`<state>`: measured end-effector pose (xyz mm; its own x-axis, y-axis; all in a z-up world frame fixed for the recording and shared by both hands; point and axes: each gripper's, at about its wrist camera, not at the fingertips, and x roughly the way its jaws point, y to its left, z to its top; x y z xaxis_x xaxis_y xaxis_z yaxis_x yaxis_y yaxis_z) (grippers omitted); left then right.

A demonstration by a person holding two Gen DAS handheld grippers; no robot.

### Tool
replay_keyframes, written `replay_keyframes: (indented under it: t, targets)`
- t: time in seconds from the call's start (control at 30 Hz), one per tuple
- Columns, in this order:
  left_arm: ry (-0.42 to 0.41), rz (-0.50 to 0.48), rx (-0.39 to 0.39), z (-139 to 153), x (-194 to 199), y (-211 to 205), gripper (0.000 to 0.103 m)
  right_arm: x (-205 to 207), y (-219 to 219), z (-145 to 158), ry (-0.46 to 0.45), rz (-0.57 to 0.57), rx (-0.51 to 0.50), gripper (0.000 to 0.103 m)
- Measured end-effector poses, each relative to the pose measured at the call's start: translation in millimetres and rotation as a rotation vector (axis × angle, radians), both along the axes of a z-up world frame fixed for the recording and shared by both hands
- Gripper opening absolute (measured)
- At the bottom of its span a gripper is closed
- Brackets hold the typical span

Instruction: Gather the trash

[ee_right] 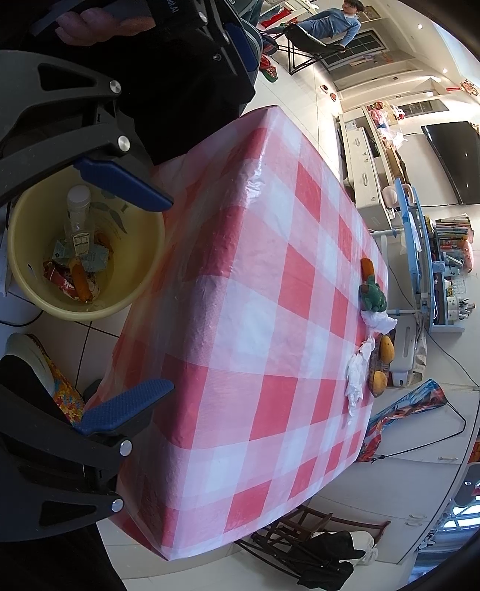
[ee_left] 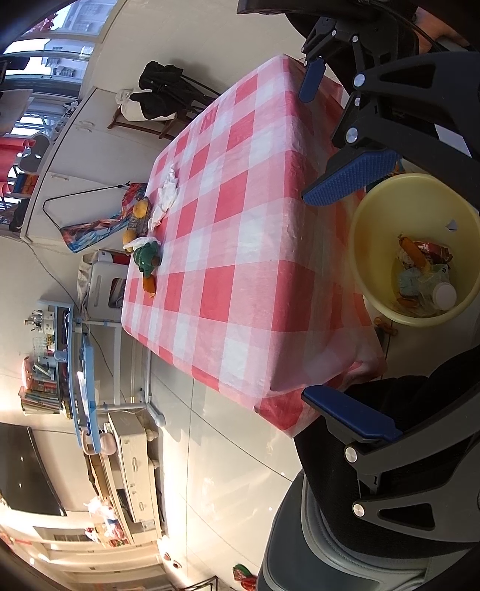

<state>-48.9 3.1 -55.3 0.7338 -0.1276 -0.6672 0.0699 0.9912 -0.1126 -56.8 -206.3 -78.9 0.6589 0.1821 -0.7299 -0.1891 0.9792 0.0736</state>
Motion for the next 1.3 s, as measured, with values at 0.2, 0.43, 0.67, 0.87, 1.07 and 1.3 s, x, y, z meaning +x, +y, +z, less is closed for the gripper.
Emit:
replay_keyframes:
  t: [0.2, 0.43, 0.67, 0.87, 1.07, 1.3]
  targets:
    - [-0.006, 0.01, -0.01, 0.7, -0.1, 2.7, 0.094, 0.5, -0.4, 0.3, -0.001, -0.001, 0.003, 0.088]
    - [-0.01, 0.011, -0.012, 1.4, -1.2, 4.3, 0.094, 0.3, -1.6, 1.3, -0.002, 0.0, 0.01, 0.088]
    - [-0.009, 0.014, -0.019, 1.5, -1.0, 5.7, 0.094, 1.5, 1.6, -0.5, 0.007, 0.009, -0.004, 0.088]
    - [-0.009, 0.015, -0.019, 1.7, -1.0, 6.3, 0.094, 1.0, 3.5, -1.1, 0.007, 0.017, -0.016, 0.088]
    - [-0.009, 0.014, -0.019, 1.6, -0.9, 6.3, 0.094, 0.9, 3.6, -1.1, 0.008, 0.017, -0.016, 0.088]
    - [-0.009, 0.016, -0.021, 1.5, -0.7, 6.1, 0.094, 1.1, 3.6, -1.2, 0.008, 0.015, -0.015, 0.088]
